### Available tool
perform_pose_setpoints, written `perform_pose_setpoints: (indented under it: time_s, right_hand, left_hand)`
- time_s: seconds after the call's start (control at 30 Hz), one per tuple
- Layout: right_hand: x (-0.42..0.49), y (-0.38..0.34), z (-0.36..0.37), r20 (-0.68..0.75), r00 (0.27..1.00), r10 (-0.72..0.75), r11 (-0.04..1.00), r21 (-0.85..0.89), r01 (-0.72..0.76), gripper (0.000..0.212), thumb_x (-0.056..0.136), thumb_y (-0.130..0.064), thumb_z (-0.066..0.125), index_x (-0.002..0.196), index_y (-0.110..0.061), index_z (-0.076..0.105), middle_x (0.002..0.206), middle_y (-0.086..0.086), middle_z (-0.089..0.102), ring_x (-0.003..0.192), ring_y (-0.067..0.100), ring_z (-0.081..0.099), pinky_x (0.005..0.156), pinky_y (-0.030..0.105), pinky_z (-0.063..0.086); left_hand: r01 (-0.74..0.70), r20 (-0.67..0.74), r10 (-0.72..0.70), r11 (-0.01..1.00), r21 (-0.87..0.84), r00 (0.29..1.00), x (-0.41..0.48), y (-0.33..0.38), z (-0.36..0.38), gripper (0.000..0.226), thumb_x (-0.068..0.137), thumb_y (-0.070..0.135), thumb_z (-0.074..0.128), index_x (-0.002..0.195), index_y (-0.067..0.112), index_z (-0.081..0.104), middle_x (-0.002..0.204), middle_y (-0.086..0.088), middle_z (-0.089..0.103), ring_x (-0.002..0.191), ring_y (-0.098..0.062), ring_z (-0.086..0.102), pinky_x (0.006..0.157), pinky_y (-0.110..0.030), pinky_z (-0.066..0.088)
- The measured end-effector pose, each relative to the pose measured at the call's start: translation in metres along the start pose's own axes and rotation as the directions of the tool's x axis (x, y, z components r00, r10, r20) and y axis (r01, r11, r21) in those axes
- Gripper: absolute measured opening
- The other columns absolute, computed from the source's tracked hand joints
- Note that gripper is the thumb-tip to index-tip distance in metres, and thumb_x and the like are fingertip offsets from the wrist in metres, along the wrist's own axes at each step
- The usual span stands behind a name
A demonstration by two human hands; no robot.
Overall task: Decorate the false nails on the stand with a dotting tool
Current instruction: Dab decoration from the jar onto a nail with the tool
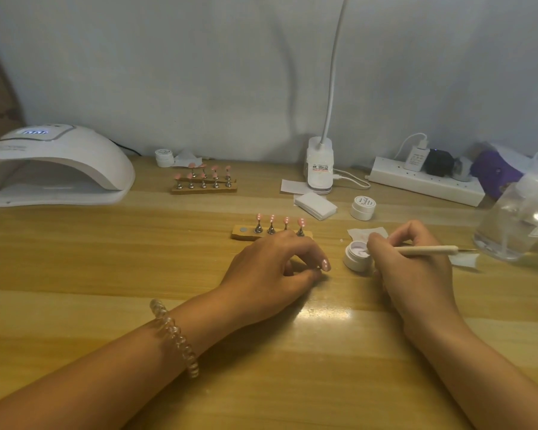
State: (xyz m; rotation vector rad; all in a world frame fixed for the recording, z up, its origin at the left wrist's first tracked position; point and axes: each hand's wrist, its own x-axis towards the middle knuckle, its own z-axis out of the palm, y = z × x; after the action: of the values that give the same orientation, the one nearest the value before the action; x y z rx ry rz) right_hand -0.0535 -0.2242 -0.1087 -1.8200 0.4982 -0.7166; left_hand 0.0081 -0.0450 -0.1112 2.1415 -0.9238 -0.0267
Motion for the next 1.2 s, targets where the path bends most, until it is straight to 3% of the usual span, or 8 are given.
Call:
perform_pose_setpoints:
  time_s: [0.23, 0.43, 0.57, 0.8, 0.9, 1.1, 1.2]
  right_hand:
    - [0.000, 0.000, 0.000, 0.003, 1.000, -0.005, 1.000, 0.008, 0.005, 0.023, 0.083, -0.019, 0.067, 0.069, -0.017, 0.049, 0.052, 0.001, 0.056, 0.045, 0.013, 0.048, 0.055, 0.033, 0.035]
    - [0.000, 0.000, -0.001, 0.012, 1.000, -0.001, 1.000, 0.000, 0.001, 0.024, 0.083, -0.019, 0.067, 0.069, -0.017, 0.049, 0.048, -0.002, 0.055, 0.039, 0.004, 0.047, 0.055, 0.032, 0.035]
    - [-0.001, -0.002, -0.001, 0.013, 1.000, -0.007, 1.000, -0.002, 0.007, 0.024, 0.084, -0.020, 0.067, 0.069, -0.018, 0.048, 0.055, 0.002, 0.057, 0.046, 0.013, 0.049, 0.056, 0.034, 0.036]
    - [-0.008, -0.013, -0.005, -0.045, 0.996, 0.078, 0.968, 0.244, -0.065, 0.027, 0.089, -0.020, 0.065, 0.070, -0.020, 0.047, 0.049, -0.001, 0.056, 0.040, 0.005, 0.047, 0.045, 0.025, 0.037]
    - [-0.016, -0.017, 0.000, 0.033, 0.992, 0.120, 0.929, 0.348, -0.124, 0.033, 0.086, -0.009, 0.062, 0.060, -0.023, 0.047, 0.042, -0.001, 0.052, 0.038, 0.007, 0.042, 0.036, 0.017, 0.033]
    - [-0.027, -0.019, 0.009, 0.198, 0.980, 0.020, 0.980, 0.192, -0.059, 0.027, 0.081, -0.009, 0.061, 0.061, -0.015, 0.043, 0.043, 0.008, 0.055, 0.039, 0.009, 0.048, 0.048, 0.024, 0.038]
    - [-0.027, -0.019, 0.009, 0.214, 0.977, 0.007, 0.978, 0.201, -0.052, 0.025, 0.079, -0.005, 0.060, 0.062, -0.011, 0.043, 0.041, 0.010, 0.053, 0.035, 0.010, 0.046, 0.040, 0.018, 0.035]
  left_hand:
    - [-0.009, 0.003, 0.009, 1.000, -0.002, 1.000, 0.000, -0.001, 0.000, 0.011, 0.086, 0.028, 0.071, 0.091, 0.038, 0.071, 0.097, 0.015, 0.065, 0.063, 0.003, 0.051, 0.066, -0.029, 0.045]
    - [-0.018, 0.003, 0.018, 1.000, 0.003, 1.000, 0.000, -0.001, 0.000, 0.010, 0.087, 0.026, 0.071, 0.092, 0.034, 0.071, 0.096, 0.015, 0.066, 0.065, 0.008, 0.050, 0.066, -0.027, 0.042]
    - [-0.015, 0.002, 0.015, 1.000, 0.017, 1.000, 0.001, 0.000, 0.001, 0.008, 0.087, 0.027, 0.071, 0.092, 0.033, 0.071, 0.095, 0.015, 0.066, 0.066, 0.010, 0.049, 0.067, -0.027, 0.039]
    - [-0.028, -0.002, 0.028, 0.999, 0.026, 1.000, 0.001, -0.001, 0.001, 0.008, 0.087, 0.028, 0.072, 0.091, 0.034, 0.071, 0.094, 0.016, 0.066, 0.067, 0.012, 0.049, 0.067, -0.027, 0.039]
    - [-0.030, -0.005, 0.030, 0.999, 0.012, 1.000, 0.001, -0.001, 0.001, 0.010, 0.086, 0.028, 0.073, 0.089, 0.036, 0.070, 0.093, 0.016, 0.066, 0.065, 0.010, 0.050, 0.067, -0.028, 0.042]
    - [-0.050, -0.018, 0.050, 0.999, -0.003, 0.999, 0.002, -0.002, 0.001, 0.014, 0.084, 0.025, 0.075, 0.084, 0.038, 0.069, 0.088, 0.017, 0.065, 0.065, 0.010, 0.051, 0.064, -0.025, 0.038]
    - [-0.055, -0.018, 0.055, 0.998, -0.010, 0.998, 0.002, -0.001, 0.001, 0.014, 0.083, 0.025, 0.075, 0.084, 0.038, 0.069, 0.087, 0.017, 0.064, 0.065, 0.011, 0.051, 0.064, -0.025, 0.038]
